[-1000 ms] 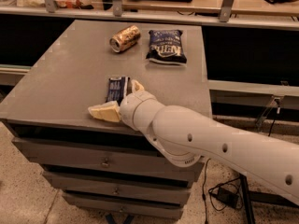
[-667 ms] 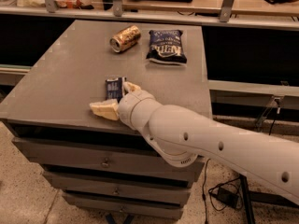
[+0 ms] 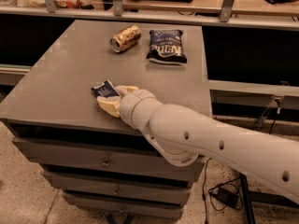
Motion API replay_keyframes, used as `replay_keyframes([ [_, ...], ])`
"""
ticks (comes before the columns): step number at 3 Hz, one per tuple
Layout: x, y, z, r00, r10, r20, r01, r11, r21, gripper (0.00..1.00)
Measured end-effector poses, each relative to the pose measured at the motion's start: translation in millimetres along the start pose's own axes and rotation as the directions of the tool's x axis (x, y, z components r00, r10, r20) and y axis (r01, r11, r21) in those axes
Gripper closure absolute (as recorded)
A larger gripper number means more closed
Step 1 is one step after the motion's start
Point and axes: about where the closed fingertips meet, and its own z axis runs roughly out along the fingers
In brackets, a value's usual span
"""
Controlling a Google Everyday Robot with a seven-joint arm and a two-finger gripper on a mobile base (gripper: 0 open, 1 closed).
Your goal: Pick rxbar blueberry
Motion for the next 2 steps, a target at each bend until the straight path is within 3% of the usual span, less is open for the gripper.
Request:
replay_keyframes([
  [1,-7.9,5.0,4.2,1.0,0.003,0.005,-0.003,0.9985,-0.056,1.0],
  [2,-64.9,11.4,22.1,0.998,-0.028,0.056,0.04,0.9773,-0.208,1.0],
])
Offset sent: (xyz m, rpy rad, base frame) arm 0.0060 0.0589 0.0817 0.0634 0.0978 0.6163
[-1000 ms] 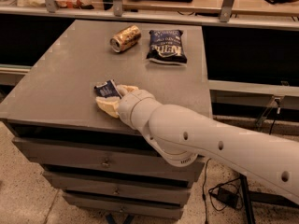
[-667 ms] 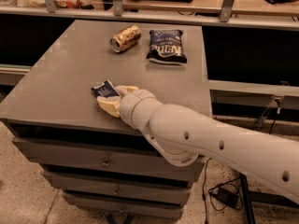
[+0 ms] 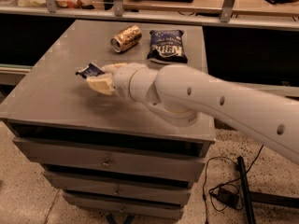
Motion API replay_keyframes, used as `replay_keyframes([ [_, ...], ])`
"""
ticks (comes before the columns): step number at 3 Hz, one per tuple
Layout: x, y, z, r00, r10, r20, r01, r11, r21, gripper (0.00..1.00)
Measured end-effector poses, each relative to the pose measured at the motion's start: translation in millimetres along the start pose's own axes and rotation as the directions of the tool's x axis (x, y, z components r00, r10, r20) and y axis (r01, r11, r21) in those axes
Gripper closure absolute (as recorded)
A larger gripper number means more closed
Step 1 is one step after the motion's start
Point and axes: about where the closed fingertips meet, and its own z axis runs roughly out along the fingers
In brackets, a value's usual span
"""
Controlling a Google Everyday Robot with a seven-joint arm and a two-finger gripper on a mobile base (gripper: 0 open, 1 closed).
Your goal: Pick rxbar blueberry
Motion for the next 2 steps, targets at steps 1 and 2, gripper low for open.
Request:
replay_keyframes([
  [1,-18.6,-17.7,6.1,0.999,-0.029,0.016,0.03,0.9946,-0.099,1.0],
  [2,-18.6,-9.0,0.2,0.999,-0.034,0.012,0.036,0.9855,-0.166,1.0],
])
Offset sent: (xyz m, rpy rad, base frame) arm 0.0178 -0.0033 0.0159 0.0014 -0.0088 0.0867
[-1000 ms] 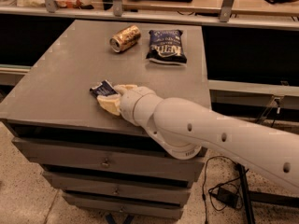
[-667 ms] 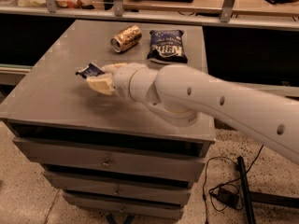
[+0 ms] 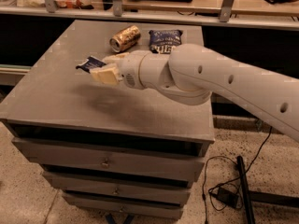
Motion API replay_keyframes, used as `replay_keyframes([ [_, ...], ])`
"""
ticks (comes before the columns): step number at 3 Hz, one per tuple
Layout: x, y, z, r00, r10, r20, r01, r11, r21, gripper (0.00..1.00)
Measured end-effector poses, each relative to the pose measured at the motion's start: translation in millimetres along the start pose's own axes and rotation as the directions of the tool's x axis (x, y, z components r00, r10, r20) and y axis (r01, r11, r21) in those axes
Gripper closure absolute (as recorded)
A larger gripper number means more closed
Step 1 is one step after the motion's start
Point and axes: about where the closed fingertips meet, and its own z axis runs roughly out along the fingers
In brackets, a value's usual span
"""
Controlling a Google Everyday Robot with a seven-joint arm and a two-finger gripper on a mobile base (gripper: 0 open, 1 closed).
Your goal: Pick rxbar blueberry
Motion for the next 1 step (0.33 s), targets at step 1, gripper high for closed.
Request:
replay_keyframes([
  [1,-0.3,1.6,0.6,1.0,0.0,0.0,0.0,1.0,-0.003,1.0],
])
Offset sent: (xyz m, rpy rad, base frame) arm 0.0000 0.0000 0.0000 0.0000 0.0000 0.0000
